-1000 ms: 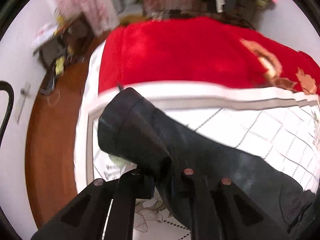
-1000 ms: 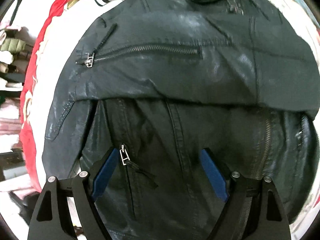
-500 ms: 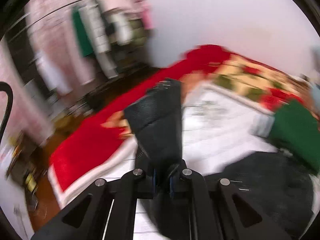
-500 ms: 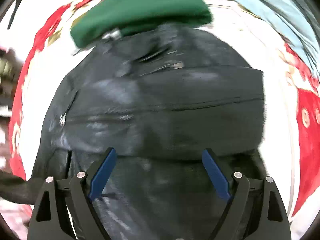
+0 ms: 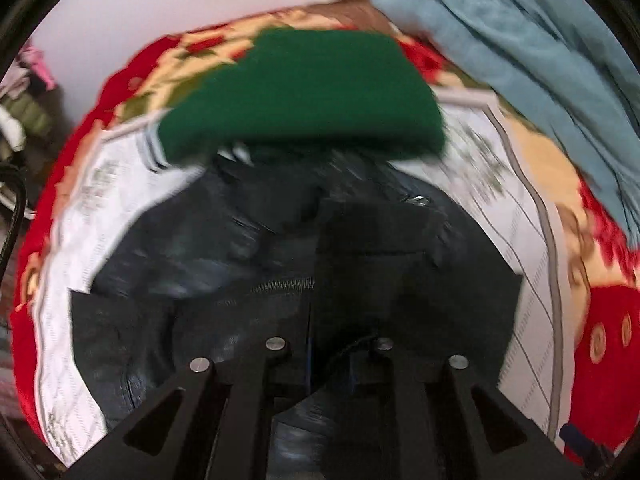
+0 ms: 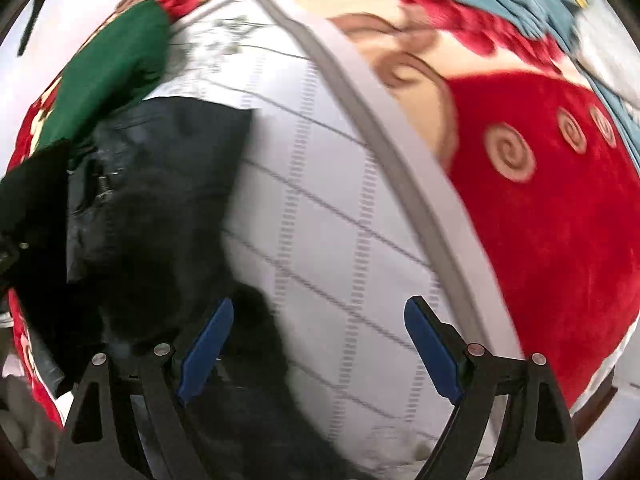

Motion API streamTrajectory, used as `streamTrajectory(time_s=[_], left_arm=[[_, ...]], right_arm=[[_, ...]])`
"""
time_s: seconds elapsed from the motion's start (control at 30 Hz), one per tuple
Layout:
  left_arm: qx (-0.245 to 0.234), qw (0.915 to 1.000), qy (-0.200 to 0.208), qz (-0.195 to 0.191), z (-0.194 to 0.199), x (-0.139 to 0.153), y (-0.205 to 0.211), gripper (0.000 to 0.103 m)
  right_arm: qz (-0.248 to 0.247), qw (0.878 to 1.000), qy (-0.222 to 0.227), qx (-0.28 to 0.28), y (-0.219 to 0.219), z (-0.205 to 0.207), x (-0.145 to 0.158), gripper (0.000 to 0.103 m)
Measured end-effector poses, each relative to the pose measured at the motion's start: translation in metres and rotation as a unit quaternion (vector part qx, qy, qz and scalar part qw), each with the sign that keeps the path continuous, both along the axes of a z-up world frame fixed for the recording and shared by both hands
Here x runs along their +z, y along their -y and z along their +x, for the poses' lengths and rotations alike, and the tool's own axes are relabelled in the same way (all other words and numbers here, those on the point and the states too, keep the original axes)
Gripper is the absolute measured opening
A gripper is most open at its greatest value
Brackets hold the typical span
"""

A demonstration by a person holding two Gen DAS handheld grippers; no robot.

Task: Fold large clothes

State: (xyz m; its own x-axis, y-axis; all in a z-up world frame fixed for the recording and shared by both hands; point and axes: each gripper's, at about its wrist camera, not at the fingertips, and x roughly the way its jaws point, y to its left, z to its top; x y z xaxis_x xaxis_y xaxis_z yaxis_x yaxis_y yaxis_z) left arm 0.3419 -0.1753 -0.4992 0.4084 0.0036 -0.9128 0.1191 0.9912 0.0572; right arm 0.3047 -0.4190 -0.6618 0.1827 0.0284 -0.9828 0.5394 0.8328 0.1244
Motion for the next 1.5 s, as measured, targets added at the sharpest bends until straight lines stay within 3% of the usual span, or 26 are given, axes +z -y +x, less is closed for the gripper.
streamTrajectory(time_s=[0.1, 0.13, 0.17, 0.2, 0.23, 0.4, 0.53, 0.67, 0.77, 0.83, 0.9, 0.93, 0.97, 1.1, 1.2, 1.27, 1.4, 1.5], left_arm=[[-0.011, 0.9999, -0.011, -0.007, -0.004, -0.006, 0.014, 0.015], [-0.013, 0.9997, -0.017, -0.013, -0.006, -0.004, 0.013, 0.025], [-0.015, 0.9994, -0.023, -0.023, -0.009, -0.006, 0.014, 0.038], [-0.014, 0.9989, -0.029, -0.035, -0.008, -0.006, 0.014, 0.084], [-0.01, 0.9985, -0.031, -0.044, -0.007, -0.004, 0.013, 0.103], [0.027, 0.9978, -0.021, -0.058, -0.008, 0.017, -0.013, 0.103], [0.078, 0.9967, 0.006, -0.023, -0.016, 0.036, -0.064, 0.103], [0.152, 0.9879, 0.006, 0.032, -0.025, 0.031, -0.128, 0.103], [0.199, 0.9771, -0.007, 0.076, -0.03, 0.016, -0.17, 0.103], [0.225, 0.969, -0.021, 0.101, -0.032, 0.003, -0.192, 0.103], [0.247, 0.9623, -0.037, 0.109, -0.032, -0.006, -0.21, 0.103], [0.256, 0.96, -0.042, 0.106, -0.033, -0.01, -0.218, 0.103], [0.262, 0.9584, -0.045, 0.104, -0.033, -0.011, -0.222, 0.103], [0.264, 0.9588, -0.042, 0.096, -0.028, -0.004, -0.227, 0.103], [0.255, 0.9619, -0.029, 0.094, -0.019, 0.002, -0.224, 0.103], [0.249, 0.9626, -0.036, 0.1, -0.008, -0.009, -0.222, 0.103], [0.23, 0.9572, -0.089, 0.152, 0.02, -0.066, -0.225, 0.103], [0.227, 0.9603, -0.091, 0.134, 0.026, -0.08, -0.231, 0.103]], right_arm=[[0.01, 1.0, -0.002, -0.004, 0.02, -0.014, -0.002, 0.089], [0.018, 1.0, -0.001, -0.006, 0.026, -0.02, -0.002, 0.089], [0.025, 1.0, 0.0, -0.006, 0.03, -0.022, -0.002, 0.089], [0.033, 0.999, 0.0, -0.005, 0.034, -0.026, -0.001, 0.089], [0.039, 0.999, -0.002, -0.003, 0.038, -0.029, 0.001, 0.089], [0.081, 0.997, 0.01, 0.002, 0.04, -0.029, 0.018, 0.089], [0.15, 0.988, 0.037, 0.011, 0.026, 0.003, 0.03, 0.089], [0.198, 0.976, 0.072, 0.054, -0.009, 0.053, 0.034, 0.089], [0.154, 0.98, 0.061, 0.107, -0.047, 0.098, 0.021, 0.088], [0.113, 0.981, 0.002, 0.157, -0.078, 0.128, -0.008, 0.086], [0.059, 0.978, -0.054, 0.191, -0.101, 0.142, -0.034, 0.048], [0.022, 0.979, -0.061, 0.191, -0.107, 0.143, -0.038, 0.027], [0.016, 0.98, -0.054, 0.188, -0.11, 0.142, -0.037, 0.023], [-0.013, 0.989, 0.005, 0.148, -0.099, 0.125, 0.004, 0.018], [-0.036, 0.995, 0.04, 0.083, -0.074, 0.108, 0.033, 0.017], [-0.03, 0.997, 0.032, 0.067, -0.064, 0.107, 0.028, 0.017], [-0.022, 0.998, -0.001, 0.051, -0.061, 0.107, -0.012, 0.019], [0.033, 0.999, -0.017, 0.04, -0.048, 0.109, -0.031, 0.022]])
